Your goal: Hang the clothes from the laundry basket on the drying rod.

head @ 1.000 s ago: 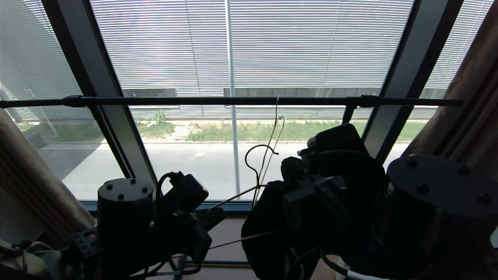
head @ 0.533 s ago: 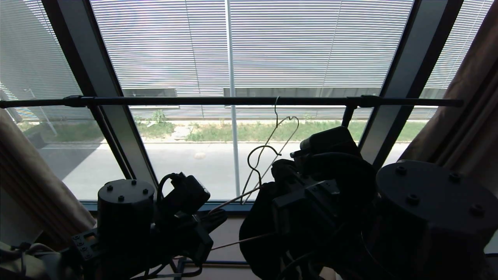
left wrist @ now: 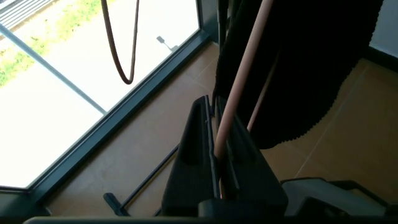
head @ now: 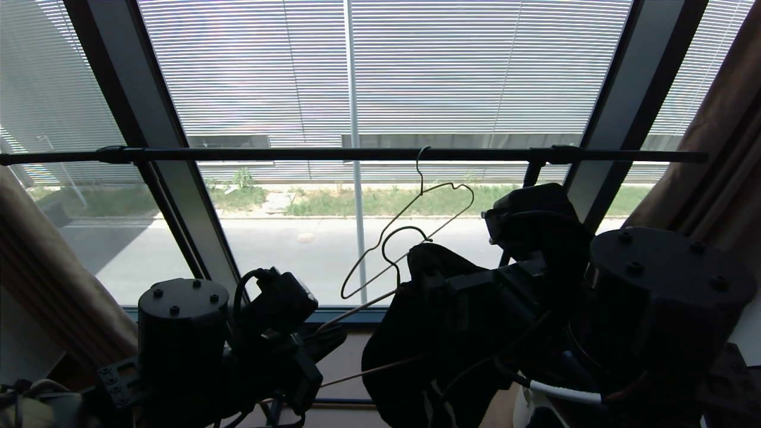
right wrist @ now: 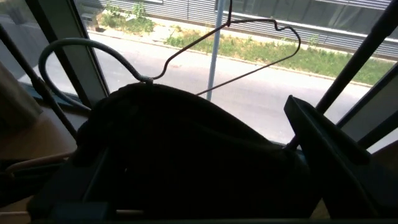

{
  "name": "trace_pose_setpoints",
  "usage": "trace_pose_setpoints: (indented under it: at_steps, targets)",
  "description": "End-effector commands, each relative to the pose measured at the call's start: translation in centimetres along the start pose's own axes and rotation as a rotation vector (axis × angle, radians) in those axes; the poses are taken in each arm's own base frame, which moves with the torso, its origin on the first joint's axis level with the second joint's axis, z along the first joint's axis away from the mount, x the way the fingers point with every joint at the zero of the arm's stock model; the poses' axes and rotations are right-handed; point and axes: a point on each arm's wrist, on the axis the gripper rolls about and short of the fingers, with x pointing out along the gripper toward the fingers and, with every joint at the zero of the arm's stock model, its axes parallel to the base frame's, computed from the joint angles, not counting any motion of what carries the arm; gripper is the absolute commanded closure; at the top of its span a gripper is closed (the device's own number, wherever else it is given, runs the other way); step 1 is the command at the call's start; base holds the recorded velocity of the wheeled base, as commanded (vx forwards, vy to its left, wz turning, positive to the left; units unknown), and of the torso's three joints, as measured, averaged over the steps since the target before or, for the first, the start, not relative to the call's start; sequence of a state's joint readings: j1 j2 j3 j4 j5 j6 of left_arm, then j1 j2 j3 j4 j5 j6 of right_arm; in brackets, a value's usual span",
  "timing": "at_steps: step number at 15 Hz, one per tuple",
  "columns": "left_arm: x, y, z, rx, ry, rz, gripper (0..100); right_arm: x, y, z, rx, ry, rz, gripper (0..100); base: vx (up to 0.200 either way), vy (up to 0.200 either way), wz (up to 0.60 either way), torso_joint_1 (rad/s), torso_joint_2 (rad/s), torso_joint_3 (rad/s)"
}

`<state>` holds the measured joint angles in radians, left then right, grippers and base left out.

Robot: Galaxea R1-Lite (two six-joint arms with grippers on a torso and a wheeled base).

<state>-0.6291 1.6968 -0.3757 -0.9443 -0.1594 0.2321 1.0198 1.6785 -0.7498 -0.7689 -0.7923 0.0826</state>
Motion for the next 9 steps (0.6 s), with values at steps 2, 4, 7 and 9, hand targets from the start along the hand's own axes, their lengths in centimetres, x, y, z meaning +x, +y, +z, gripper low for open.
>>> trace_pose_setpoints:
  at_steps: [2, 4, 7, 9]
  targets:
    - [-0.4, -0.3, 0.3, 0.006, -0.017, -0.006, 100, 0.8, -0.8, 0.3, 0.015, -0.007, -0.038, 0, 0.0, 0.0, 0.0, 0.0, 0.0, 0.0]
    - [-0.7, -0.5, 0.4, 0.008, -0.036, -0.009, 100, 0.9, -0.7, 0.7, 0.025, -0.017, -0.039, 0, 0.0, 0.0, 0.0, 0.0, 0.0, 0.0]
    - [-1.0, -0.7, 0.6, -0.021, -0.124, -0.004, 100, 1.4, -0.6, 1.5, 0.038, -0.032, -0.048, 0, 0.0, 0.0, 0.0, 0.0, 0.0, 0.0]
    - [-1.1, -0.9, 0.3, -0.034, -0.123, -0.006, 100, 1.6, -0.4, 1.4, 0.034, -0.031, -0.048, 0, 0.0, 0.0, 0.0, 0.0, 0.0, 0.0]
